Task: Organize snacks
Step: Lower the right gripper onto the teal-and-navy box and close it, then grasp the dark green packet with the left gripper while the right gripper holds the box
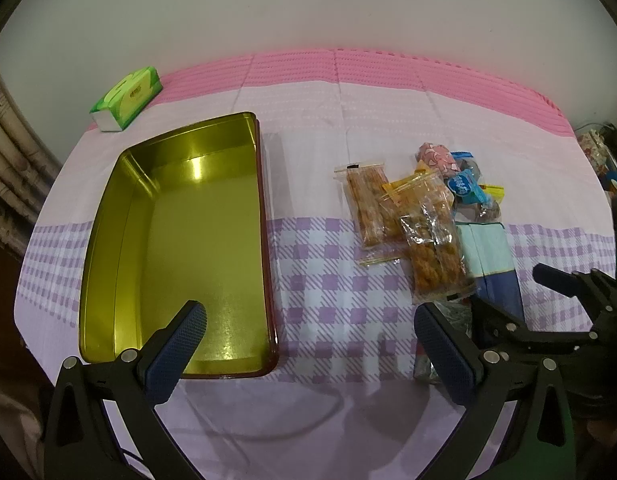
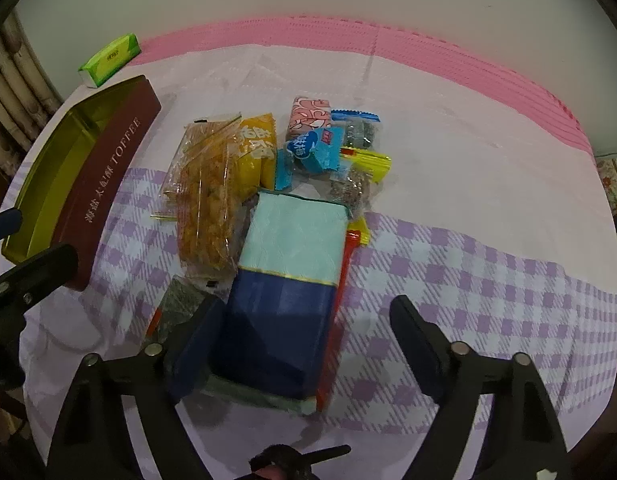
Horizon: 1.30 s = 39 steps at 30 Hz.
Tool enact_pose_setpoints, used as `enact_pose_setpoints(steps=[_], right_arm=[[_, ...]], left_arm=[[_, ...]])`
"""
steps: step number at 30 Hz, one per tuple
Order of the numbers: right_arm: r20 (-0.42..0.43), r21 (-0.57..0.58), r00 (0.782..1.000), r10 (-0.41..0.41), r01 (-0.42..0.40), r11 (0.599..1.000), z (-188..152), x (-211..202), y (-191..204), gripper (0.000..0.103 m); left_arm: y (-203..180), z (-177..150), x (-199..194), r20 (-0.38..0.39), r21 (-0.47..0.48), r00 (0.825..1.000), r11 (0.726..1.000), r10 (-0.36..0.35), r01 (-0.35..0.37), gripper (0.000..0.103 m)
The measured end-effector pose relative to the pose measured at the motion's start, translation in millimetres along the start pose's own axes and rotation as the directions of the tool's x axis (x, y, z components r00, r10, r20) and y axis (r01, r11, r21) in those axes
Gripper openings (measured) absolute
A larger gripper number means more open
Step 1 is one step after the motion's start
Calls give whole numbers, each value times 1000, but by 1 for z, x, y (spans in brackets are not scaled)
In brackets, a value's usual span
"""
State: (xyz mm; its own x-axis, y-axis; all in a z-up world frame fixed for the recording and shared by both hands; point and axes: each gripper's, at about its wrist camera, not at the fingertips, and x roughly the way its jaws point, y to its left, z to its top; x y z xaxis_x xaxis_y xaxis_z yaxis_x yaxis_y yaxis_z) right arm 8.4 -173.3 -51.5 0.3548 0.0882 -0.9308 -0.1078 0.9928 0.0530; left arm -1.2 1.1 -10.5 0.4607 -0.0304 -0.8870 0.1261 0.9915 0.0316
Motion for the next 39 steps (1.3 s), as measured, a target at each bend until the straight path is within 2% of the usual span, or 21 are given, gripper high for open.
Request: enact_pose_setpoints(steps=[4,7,14,24,29,35,39], right_arm=[[-17,19,1000,1,0,1000,8,6,0,76],[-46,34,999,17,-15,999,11,14,-1,64],[-64,82,995,77,-72,994,9,22,-5,51],[-43,123,992,118,-112,986,3,12,-16,48],[-9,128,994,108,-106,986,3,4,-23,47],[-4,141,999,51,-50,989,0,-2,-47,47],[-21,154,1000,-1,4,988,-4,-5,-73,47]], left_arm=[[1,1,0,3,2,1000,1000,-8,8,103],[2,1,1,2,0,1000,1000,-11,11,103],[1,0,3,-6,6,1000,1000,-18,18,103],[-8,-2,4,-14,36,1000,999,-25,25,103],[-13,-3,2,-12,52,1000,998,-25,25,103],[-28,-3,1,-29,91,998,994,-63,65,103],[-44,-5,3,-67,117,991,985,-118,125,103]])
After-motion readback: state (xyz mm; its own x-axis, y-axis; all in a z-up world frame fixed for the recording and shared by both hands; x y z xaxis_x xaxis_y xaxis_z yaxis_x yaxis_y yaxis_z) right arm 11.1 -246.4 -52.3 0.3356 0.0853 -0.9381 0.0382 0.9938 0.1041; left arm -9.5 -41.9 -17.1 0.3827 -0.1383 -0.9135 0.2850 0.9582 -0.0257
